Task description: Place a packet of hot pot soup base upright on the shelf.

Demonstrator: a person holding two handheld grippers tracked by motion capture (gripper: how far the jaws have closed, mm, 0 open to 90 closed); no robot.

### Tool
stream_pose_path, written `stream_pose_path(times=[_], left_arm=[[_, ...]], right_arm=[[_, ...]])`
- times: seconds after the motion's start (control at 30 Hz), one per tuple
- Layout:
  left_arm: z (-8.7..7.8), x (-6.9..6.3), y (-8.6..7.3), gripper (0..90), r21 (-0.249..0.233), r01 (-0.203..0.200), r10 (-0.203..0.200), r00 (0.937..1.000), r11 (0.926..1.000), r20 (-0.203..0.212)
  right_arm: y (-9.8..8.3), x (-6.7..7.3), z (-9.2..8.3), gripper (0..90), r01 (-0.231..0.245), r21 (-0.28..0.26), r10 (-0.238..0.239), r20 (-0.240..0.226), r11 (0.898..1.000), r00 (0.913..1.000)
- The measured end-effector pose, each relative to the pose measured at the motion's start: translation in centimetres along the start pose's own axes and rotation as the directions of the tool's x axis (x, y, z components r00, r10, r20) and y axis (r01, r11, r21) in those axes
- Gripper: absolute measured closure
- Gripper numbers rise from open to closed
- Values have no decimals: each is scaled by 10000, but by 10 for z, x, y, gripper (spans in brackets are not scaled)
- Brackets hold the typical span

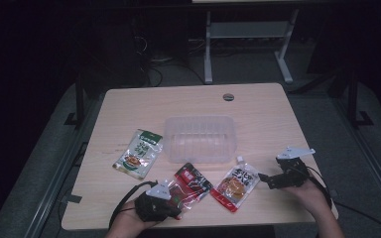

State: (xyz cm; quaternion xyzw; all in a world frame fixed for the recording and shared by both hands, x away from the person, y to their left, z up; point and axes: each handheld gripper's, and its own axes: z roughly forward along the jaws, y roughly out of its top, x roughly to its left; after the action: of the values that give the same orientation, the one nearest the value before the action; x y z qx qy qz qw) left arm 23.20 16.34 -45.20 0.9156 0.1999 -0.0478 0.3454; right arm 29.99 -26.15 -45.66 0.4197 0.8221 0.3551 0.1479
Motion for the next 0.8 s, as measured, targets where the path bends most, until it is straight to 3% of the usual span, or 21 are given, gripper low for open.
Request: stream_pose_path(times=[0.1, 0.23, 0.37, 0.57, 0.8], left_arm=[[-2, 3, -1, 897, -19, 128, -128, 9999, 9999, -54], [-9, 7, -4, 897, 25, 352, -350, 9981, 9994, -505], [-17, 13, -9, 897, 3, 646, -643, 9932, 9979, -972], [-23, 20, -12, 897, 40, 766, -752, 9868, 9971, -1437], [-28, 23, -12, 897, -198, 778, -798, 9864, 9968, -1434]], right_arm=[[0, 0, 0, 57, -8, 25, 8, -5, 10000, 10000], [-1, 0, -1, 57, -76, 27, 76, 16, 10000, 10000], [-1, -1, -1, 57, -47, -72, 48, 57, 10000, 10000], [0, -2, -1, 57, -51, -6, 51, 56, 10000, 10000], [1, -1, -1, 58, -99, 29, 99, 32, 9999, 9999]])
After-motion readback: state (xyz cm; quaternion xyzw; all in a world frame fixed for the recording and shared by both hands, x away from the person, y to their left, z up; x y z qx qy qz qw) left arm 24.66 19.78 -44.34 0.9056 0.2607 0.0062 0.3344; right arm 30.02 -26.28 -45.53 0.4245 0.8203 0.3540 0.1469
